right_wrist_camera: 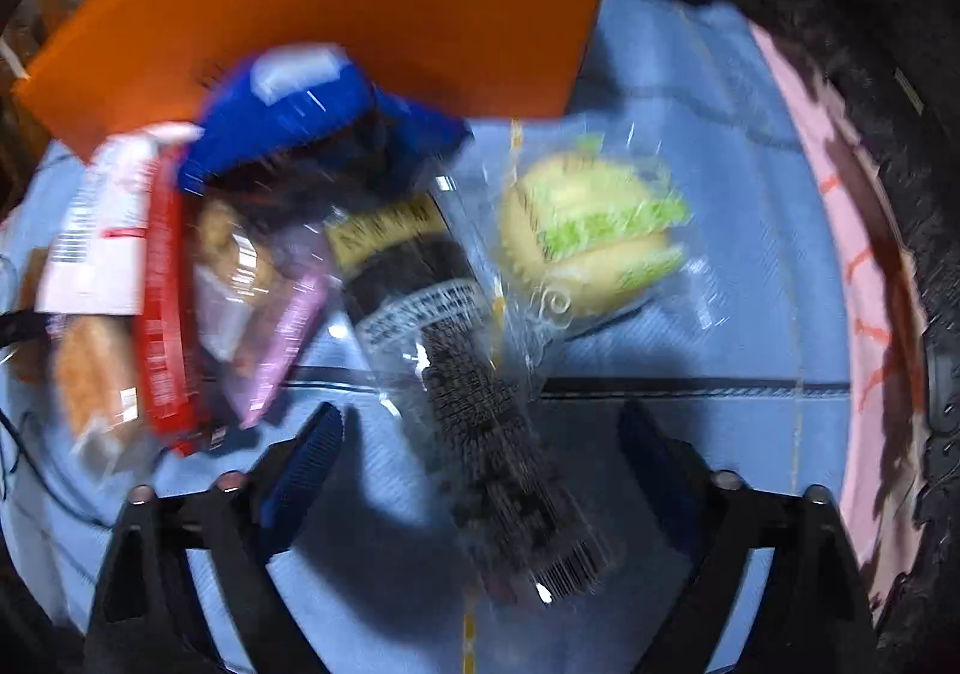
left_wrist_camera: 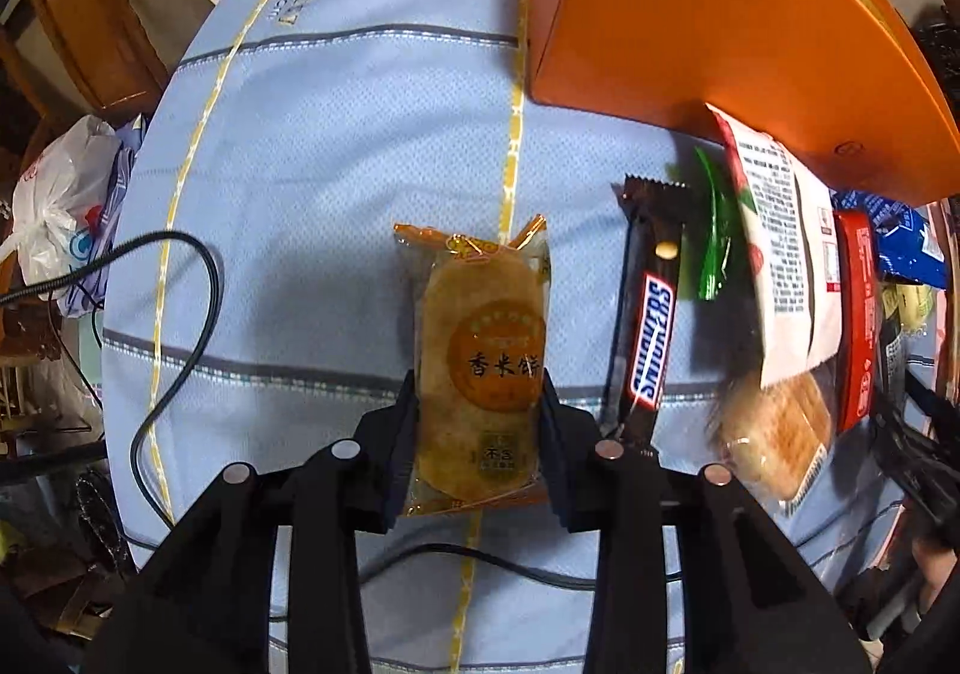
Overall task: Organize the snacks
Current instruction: 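Grasp the round rice cracker with left tool while right grasps black sausage tube, then drop the rice cracker and sausage tube into the orange box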
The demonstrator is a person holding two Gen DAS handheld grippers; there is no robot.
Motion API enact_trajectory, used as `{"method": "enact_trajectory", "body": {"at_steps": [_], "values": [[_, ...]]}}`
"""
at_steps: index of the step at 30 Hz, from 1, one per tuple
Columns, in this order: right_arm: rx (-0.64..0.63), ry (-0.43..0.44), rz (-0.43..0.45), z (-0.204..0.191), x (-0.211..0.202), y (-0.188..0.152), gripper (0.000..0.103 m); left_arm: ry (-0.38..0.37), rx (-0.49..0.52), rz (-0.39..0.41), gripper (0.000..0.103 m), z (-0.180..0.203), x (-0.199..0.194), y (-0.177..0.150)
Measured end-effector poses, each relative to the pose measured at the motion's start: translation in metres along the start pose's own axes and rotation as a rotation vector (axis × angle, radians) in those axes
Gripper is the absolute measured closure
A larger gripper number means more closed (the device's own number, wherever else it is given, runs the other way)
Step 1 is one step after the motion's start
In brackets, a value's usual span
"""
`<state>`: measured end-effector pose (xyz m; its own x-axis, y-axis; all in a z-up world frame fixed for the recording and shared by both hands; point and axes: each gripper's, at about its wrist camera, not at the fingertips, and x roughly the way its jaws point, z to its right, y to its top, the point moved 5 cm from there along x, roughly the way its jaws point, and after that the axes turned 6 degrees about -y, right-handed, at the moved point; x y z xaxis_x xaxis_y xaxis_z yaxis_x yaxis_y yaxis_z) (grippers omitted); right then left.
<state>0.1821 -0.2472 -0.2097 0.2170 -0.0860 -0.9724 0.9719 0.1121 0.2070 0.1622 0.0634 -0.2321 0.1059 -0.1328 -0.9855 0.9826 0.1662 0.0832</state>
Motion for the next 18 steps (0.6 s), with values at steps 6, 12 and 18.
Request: {"method": "enact_trajectory", "body": {"at_steps": [6,12,18], "values": [[-0.029,0.128,-0.008,-0.004,-0.035,-0.009,0.078,-0.03,-0.004,0.013,0.068,-0.002,-0.014,-0.027],[0.04,0.311,-0.06,-0.001,-0.066,-0.043,0.077,-0.098,0.022,0.027,0.068,0.02,-0.034,-0.039],[0.11,0.466,-0.06,0.003,-0.09,-0.057,0.077,-0.147,0.06,0.061,0.068,0.036,-0.061,-0.041]]}}
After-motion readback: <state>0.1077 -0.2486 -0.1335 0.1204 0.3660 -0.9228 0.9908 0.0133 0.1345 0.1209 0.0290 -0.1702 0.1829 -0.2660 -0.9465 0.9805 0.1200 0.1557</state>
